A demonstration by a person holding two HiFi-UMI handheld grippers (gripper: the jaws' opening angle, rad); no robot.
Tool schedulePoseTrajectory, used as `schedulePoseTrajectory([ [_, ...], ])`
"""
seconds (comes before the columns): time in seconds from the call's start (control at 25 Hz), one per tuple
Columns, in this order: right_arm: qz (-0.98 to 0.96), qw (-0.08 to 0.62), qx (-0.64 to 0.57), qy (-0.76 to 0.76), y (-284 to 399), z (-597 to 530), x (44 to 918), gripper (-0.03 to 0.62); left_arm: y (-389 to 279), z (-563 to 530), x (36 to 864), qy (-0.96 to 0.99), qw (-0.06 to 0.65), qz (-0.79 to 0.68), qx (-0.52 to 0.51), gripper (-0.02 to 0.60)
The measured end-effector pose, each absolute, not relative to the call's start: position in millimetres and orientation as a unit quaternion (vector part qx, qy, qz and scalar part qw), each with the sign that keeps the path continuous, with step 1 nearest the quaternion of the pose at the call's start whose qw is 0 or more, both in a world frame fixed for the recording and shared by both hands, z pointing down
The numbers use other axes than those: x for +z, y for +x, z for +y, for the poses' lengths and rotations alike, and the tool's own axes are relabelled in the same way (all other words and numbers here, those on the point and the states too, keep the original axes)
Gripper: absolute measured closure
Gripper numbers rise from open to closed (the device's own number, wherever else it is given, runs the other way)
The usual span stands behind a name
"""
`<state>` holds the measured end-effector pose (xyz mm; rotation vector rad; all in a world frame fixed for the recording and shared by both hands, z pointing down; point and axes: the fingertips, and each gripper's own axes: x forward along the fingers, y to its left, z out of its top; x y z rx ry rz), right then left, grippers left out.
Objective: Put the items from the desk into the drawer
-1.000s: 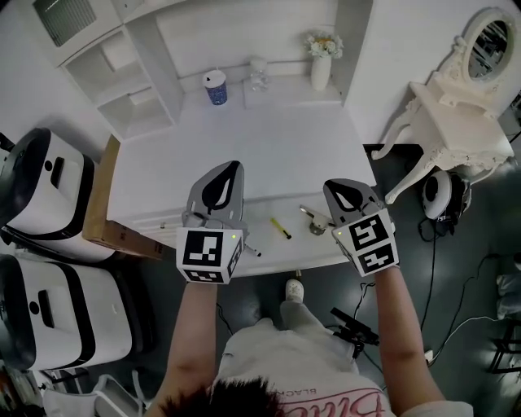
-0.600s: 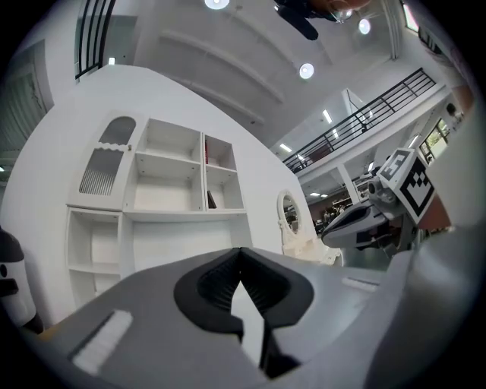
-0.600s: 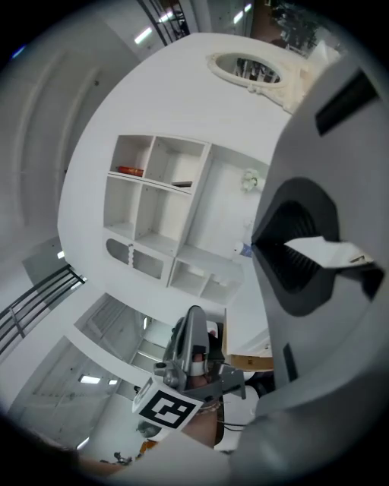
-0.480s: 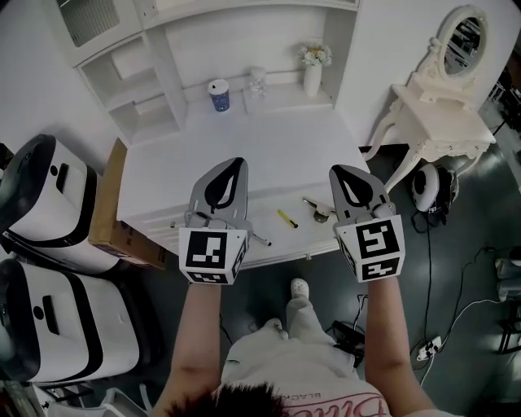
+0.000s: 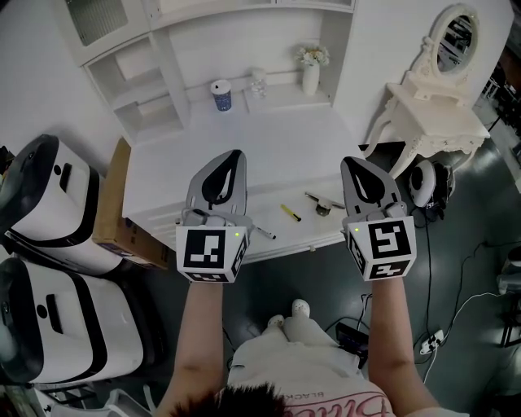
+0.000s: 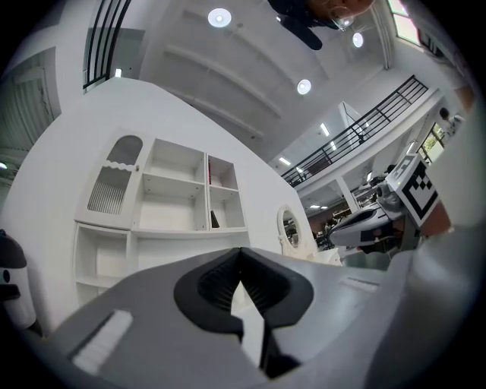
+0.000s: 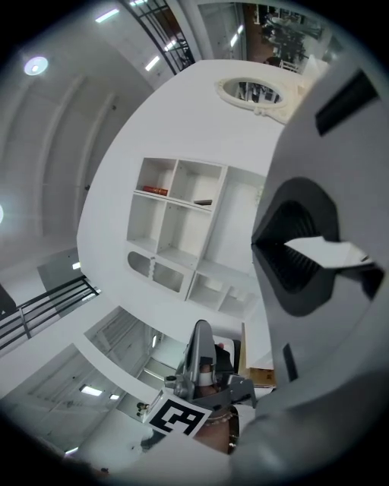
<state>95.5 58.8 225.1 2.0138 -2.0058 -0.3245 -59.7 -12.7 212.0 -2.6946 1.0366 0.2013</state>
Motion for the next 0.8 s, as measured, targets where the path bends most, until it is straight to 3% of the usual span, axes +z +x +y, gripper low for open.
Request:
schedulePoseTrajectory([
  [0.8,-0.698,0.128,-0.126,0.693,120.9,71.9,208.2,0.586,-51.8,-3.6,188.7,-0.912,0.134,0.379,0.087,0.572],
])
